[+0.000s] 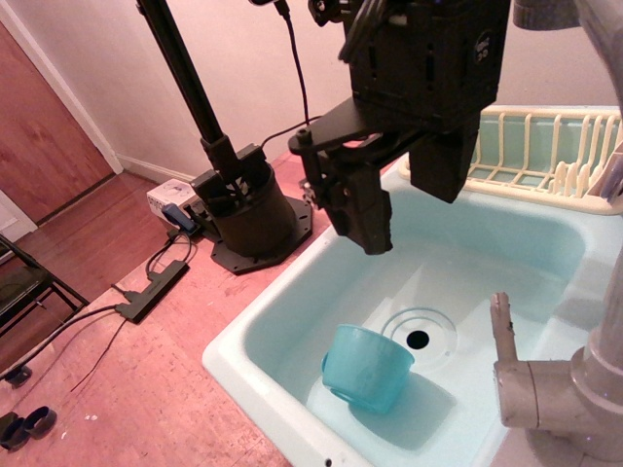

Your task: Flip cup upright

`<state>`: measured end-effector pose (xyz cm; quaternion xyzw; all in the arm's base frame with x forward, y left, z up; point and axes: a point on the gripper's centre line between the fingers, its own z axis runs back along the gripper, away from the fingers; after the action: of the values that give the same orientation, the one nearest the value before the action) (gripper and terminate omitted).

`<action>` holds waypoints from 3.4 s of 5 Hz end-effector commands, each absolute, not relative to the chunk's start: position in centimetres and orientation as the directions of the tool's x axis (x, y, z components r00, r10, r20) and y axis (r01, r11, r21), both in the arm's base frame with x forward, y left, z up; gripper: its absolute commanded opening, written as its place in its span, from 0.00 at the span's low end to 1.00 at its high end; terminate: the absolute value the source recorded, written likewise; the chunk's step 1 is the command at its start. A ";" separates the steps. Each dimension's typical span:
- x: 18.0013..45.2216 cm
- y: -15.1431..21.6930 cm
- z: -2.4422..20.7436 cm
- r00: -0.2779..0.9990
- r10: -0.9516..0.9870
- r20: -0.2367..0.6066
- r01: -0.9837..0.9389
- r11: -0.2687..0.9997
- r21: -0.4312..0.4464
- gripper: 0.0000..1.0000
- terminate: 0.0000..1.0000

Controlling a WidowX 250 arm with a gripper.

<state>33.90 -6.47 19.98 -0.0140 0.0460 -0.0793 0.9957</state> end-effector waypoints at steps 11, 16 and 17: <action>31.7 -13.0 10.6 0.994 0.083 0.073 -0.056 0.947 -0.316 0.00 0.00; 32.1 -10.7 8.6 0.965 -0.226 0.136 0.213 0.972 0.099 0.00 0.00; 32.0 -13.0 4.8 0.956 -0.096 0.277 0.086 0.995 0.046 0.00 0.00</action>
<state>33.83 -12.23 5.95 0.0128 -0.1663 -0.0285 0.9856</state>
